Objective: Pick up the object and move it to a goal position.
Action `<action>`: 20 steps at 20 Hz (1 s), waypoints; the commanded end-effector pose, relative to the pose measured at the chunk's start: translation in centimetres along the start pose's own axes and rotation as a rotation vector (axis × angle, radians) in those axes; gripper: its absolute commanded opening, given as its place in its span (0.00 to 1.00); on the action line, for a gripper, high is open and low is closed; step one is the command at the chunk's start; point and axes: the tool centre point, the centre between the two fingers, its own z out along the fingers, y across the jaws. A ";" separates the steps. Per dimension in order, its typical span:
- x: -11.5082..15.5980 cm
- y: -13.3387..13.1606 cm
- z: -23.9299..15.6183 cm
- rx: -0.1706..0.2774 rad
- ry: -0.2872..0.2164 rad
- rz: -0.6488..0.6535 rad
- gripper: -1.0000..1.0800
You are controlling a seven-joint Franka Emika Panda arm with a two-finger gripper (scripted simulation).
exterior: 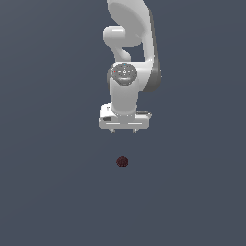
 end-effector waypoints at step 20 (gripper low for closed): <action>0.2 -0.9 0.1 0.015 0.010 0.046 0.96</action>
